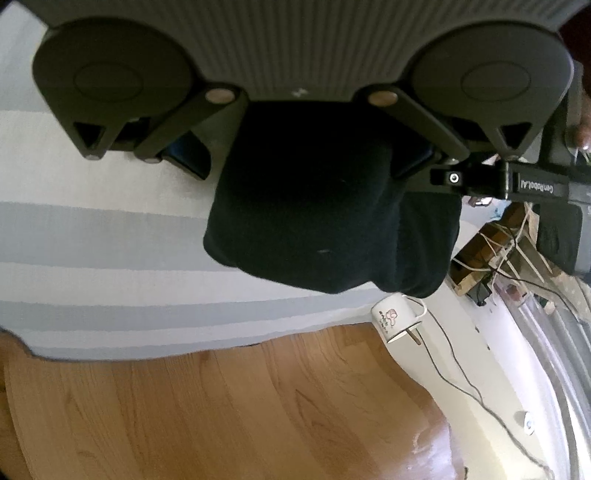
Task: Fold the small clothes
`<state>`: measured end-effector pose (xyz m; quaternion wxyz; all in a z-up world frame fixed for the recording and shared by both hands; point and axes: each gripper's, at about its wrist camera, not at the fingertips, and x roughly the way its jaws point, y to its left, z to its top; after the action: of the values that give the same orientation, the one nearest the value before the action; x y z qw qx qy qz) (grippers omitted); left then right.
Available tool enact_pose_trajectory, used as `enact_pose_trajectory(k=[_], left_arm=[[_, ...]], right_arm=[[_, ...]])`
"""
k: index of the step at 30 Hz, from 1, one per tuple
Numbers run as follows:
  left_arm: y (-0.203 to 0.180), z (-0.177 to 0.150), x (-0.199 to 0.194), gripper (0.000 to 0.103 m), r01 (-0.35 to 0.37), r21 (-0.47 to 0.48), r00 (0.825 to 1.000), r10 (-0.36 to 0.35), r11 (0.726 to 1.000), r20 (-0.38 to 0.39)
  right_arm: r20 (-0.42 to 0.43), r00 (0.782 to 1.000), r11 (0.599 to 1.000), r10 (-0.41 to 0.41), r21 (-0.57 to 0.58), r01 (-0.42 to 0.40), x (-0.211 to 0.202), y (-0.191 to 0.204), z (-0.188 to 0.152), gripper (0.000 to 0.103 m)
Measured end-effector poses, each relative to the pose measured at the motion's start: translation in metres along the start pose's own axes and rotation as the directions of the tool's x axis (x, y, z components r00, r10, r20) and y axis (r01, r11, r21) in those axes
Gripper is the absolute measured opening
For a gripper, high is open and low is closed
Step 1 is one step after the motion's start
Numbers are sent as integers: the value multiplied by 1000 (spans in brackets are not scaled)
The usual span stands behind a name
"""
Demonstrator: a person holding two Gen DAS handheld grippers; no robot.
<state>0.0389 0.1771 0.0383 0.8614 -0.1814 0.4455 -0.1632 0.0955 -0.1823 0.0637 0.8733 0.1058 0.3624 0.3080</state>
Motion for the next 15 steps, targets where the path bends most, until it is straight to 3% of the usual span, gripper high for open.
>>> enact_pose_trajectory(k=[11, 13, 15], left_arm=[[-1, -1, 2, 103, -11, -1, 1000, 12, 1000, 1], [-6, 1, 5, 103, -25, -15, 1000, 25, 1000, -5], [-9, 4, 9, 100, -33, -38, 999, 33, 999, 3]], right_arm=[[-2, 1000, 1000, 27, 8, -27, 5, -5, 1, 103], [-6, 996, 995, 88, 50, -87, 9, -13, 0, 101], [21, 993, 990, 116, 76, -117, 8, -21, 0, 91]])
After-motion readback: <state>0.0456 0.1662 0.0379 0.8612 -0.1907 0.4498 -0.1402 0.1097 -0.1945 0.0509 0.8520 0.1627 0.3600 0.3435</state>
